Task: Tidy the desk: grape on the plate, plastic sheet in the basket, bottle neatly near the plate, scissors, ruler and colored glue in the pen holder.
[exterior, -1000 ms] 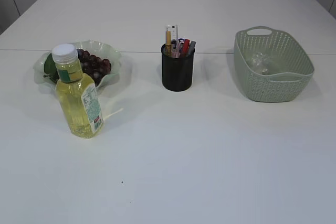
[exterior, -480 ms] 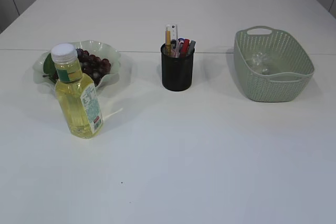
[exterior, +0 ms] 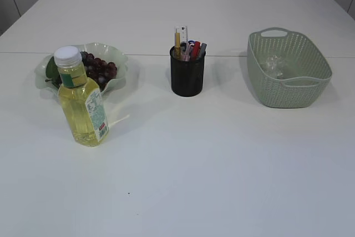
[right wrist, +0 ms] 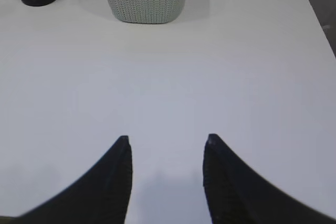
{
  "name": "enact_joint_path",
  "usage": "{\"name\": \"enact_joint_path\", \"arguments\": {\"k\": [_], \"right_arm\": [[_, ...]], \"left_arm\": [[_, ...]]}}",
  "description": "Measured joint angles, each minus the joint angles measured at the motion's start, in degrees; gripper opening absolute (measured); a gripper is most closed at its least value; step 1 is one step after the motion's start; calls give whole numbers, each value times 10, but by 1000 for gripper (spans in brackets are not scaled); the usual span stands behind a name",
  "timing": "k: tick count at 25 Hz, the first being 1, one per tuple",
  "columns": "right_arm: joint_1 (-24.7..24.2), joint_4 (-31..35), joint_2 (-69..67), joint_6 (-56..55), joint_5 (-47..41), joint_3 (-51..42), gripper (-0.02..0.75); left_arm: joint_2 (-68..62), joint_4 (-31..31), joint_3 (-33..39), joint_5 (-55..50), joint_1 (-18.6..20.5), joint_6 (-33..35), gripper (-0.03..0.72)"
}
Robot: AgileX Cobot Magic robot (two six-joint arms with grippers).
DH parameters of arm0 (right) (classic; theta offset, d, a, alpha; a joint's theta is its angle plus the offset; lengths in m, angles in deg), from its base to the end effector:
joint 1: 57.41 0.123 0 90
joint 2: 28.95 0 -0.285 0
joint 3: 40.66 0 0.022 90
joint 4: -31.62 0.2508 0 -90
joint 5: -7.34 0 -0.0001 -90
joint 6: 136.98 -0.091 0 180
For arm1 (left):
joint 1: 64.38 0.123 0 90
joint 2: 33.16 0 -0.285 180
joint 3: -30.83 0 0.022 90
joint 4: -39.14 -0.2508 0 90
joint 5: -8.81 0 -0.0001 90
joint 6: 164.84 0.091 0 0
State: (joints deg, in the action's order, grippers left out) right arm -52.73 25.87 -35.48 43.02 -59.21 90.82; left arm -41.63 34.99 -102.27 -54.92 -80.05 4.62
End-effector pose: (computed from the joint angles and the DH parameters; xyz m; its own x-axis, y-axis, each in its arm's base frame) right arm -0.0122 -0.0094 0.2697 -0.5201 -0.0826 -0.8501 -0.0240 0.9963 -0.0821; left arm -0.0068 0.0080 0.2814 -0.4945 -0.0181 -0.8690 0.1417 0.9847 -0.1011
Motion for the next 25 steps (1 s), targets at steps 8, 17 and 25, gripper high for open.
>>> {"name": "enact_joint_path", "arguments": {"k": [8,17,25], "right_arm": [[0,0,0,-17,1,0,365],[-28,0,0,-19,1,0,365],[-72,0,0,-19,1,0,366]], "left_arm": [[0,0,0,0,0,0,418],[0,0,0,0,8,0,347],[0,0,0,0,76,0,290]]}}
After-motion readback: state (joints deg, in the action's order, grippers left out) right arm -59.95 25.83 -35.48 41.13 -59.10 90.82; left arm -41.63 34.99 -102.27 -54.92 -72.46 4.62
